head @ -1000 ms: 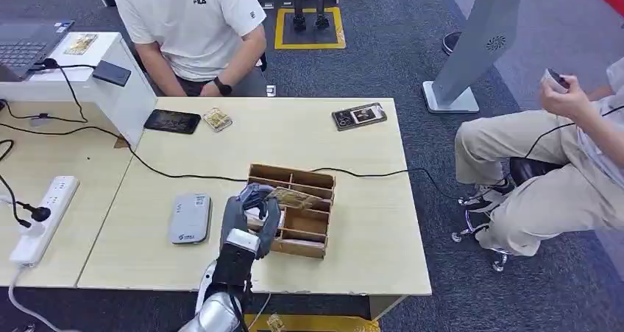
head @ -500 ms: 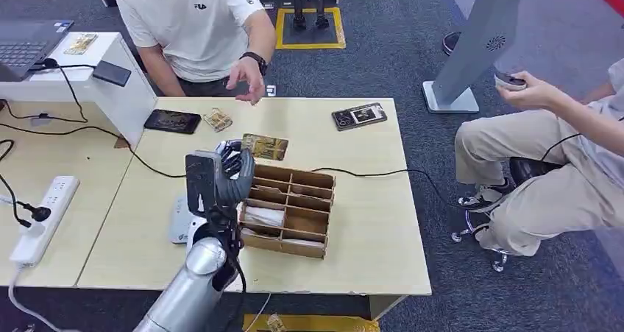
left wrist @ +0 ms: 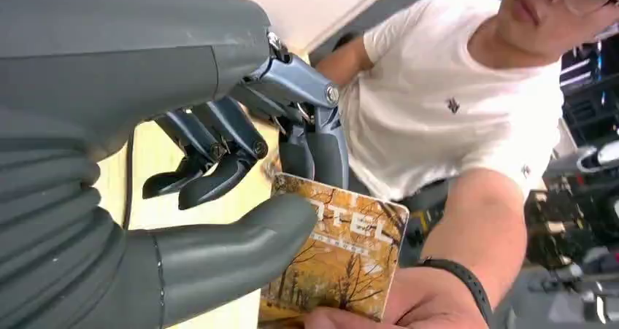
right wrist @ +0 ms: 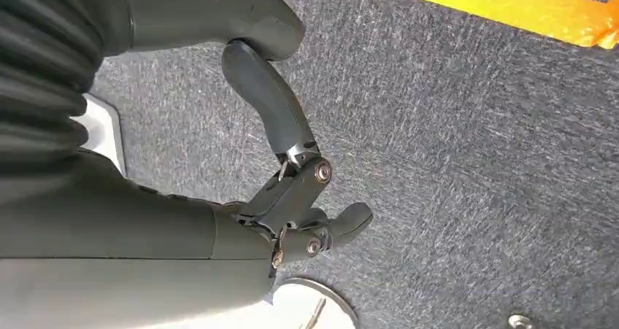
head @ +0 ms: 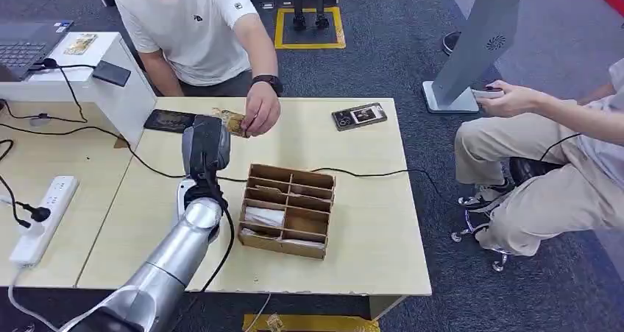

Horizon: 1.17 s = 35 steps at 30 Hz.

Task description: Pass the card to the sensor for recognition and then transmit it.

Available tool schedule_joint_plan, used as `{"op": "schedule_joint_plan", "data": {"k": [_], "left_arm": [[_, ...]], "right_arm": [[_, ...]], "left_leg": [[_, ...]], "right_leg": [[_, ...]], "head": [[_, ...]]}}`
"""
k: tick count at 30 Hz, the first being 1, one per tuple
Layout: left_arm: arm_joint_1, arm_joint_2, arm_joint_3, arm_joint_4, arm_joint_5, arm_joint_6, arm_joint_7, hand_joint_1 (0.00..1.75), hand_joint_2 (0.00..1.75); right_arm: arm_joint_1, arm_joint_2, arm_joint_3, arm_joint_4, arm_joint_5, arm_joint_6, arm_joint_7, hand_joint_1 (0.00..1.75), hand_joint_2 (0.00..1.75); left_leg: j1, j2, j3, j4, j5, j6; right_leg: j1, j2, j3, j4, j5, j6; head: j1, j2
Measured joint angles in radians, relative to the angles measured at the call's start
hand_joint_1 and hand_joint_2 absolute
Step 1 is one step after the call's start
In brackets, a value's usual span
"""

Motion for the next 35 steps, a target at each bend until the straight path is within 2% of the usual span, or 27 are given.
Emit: {"op": "schedule_joint_plan", "data": {"k": [4,5,6,7,14,15,19,23,24,35], "left_arm": [[-0.028,0.003,0.018,0.069,-0.074,0.009,0.015,1.75,1.75],[-0.031,0.003,0.023,0.08,-0.092,0.01,0.017,1.55,1.75],[-0.033,0.002,0.03,0.093,-0.103,0.01,0.018,0.49,1.75],[-0.035,0.002,0.036,0.101,-0.106,0.01,0.018,0.0,1.75],[-0.032,-0.004,0.08,0.124,-0.036,-0.007,-0.032,0.0,1.75],[-0.03,-0.006,0.085,0.124,-0.019,-0.011,-0.04,0.0,0.0],[-0.005,-0.01,0.103,0.094,0.067,-0.033,-0.082,0.0,0.0],[0.031,-0.014,0.116,0.023,0.159,-0.053,-0.092,0.0,0.0],[0.042,-0.014,0.116,0.004,0.178,-0.057,-0.099,0.0,1.75],[0.263,-0.005,0.116,-0.364,0.392,-0.084,-0.15,0.0,1.75]], "right_arm": [[-0.001,0.0,0.007,-0.006,0.0,0.0,0.0,0.0,1.75],[-0.002,0.0,0.008,-0.006,0.0,0.0,0.001,0.0,1.75],[-0.002,0.0,0.009,-0.006,0.0,0.0,0.002,0.0,1.75],[-0.002,0.0,0.009,-0.007,0.0,0.0,0.002,0.0,1.75],[-0.002,0.0,0.009,-0.01,0.0,-0.004,0.001,0.0,1.75],[-0.002,0.0,0.009,-0.01,0.0,-0.005,0.0,0.0,1.75],[-0.001,0.0,0.008,-0.01,0.0,-0.011,-0.002,0.0,1.75],[0.001,0.0,-0.002,-0.009,0.0,-0.016,-0.012,0.0,1.75],[0.001,0.0,-0.005,-0.008,0.0,-0.017,-0.014,0.0,1.75],[0.003,0.0,-0.1,0.011,0.0,-0.017,-0.049,0.0,1.75]], "left_leg": [[0.0,0.0,0.0,0.0,0.0,0.0],[0.0,0.0,0.0,0.0,0.0,0.0],[0.0,0.0,0.0,0.0,0.0,0.0],[0.0,0.0,0.0,0.0,0.0,0.0],[0.0,0.0,0.0,0.0,0.0,0.0],[0.0,0.0,0.0,0.0,0.0,0.0],[0.0,0.0,0.0,0.0,0.0,0.0],[0.0,0.0,0.0,0.0,0.0,0.0],[0.0,0.0,0.0,0.0,0.0,0.0],[0.0,0.0,0.0,0.0,0.0,0.0]], "right_leg": [[0.0,0.0,0.0,0.0,0.0,0.0],[0.0,0.0,0.0,0.0,0.0,0.0],[0.0,0.0,0.0,0.0,0.0,0.0],[0.0,0.0,0.0,0.0,0.0,0.0],[0.0,0.0,0.0,0.0,0.0,0.0],[0.0,0.0,0.0,0.0,0.0,0.0],[0.0,0.0,0.0,0.0,0.0,0.0],[0.0,0.0,0.0,0.0,0.0,0.0],[0.0,0.0,0.0,0.0,0.0,0.0],[0.0,0.0,-0.001,0.0,0.0,0.0]], "head": [[0.0,0.0],[0.0,0.0],[0.0,0.0],[0.0,0.0],[0.0,0.0],[0.0,0.0],[0.0,0.0],[0.0,0.0],[0.0,0.0],[0.0,0.0]]}}
